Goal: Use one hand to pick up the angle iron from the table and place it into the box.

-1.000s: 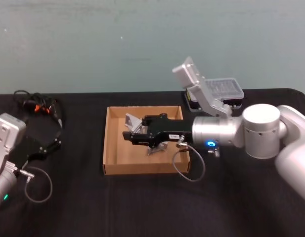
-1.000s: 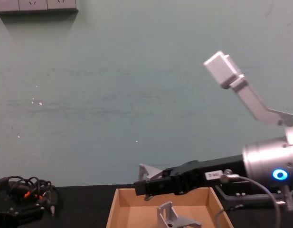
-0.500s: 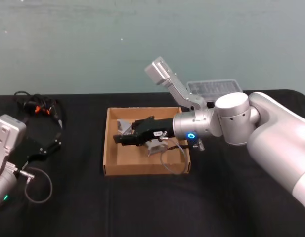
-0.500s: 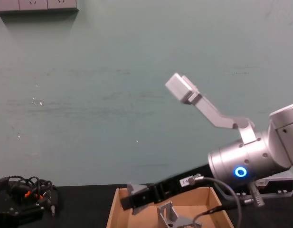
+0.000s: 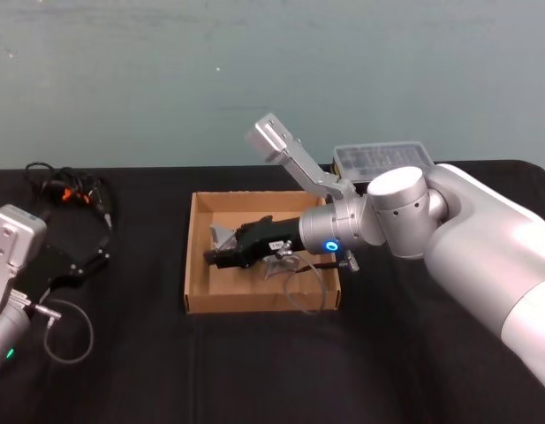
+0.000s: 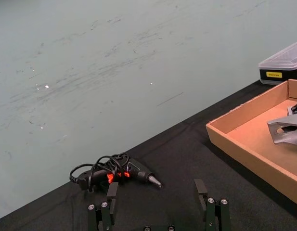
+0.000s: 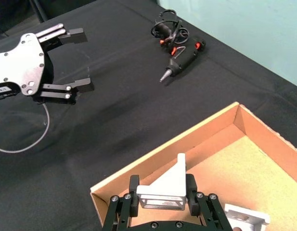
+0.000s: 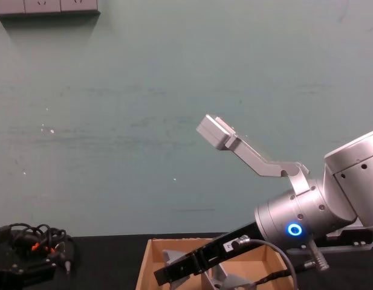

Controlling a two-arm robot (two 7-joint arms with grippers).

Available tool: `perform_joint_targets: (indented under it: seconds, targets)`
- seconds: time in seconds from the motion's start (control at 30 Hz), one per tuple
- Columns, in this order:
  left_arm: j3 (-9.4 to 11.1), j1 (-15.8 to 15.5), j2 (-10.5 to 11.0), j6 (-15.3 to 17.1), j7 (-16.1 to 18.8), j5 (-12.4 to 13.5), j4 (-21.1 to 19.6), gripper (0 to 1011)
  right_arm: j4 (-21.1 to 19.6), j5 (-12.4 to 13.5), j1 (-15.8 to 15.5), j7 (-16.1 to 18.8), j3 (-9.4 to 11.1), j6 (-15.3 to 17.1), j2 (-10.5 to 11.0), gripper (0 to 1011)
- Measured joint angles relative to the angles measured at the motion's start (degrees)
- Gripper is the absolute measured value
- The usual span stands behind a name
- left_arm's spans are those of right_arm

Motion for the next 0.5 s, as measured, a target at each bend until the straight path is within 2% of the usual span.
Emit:
perform_joint_targets:
  seconds: [0.4, 0.5]
  targets:
    - [0.00, 0.00, 0.00, 0.00, 0.00, 0.00, 0.00, 1000, -0.56, 0.16, -0.17, -0.02, 0.03, -0.08, 0.24, 575]
    - [0.00, 0.00, 0.00, 0.00, 0.00, 0.00, 0.00, 1000, -0.69, 0.21, -0.21, -0.03, 0.05, -0.10, 0.29, 661]
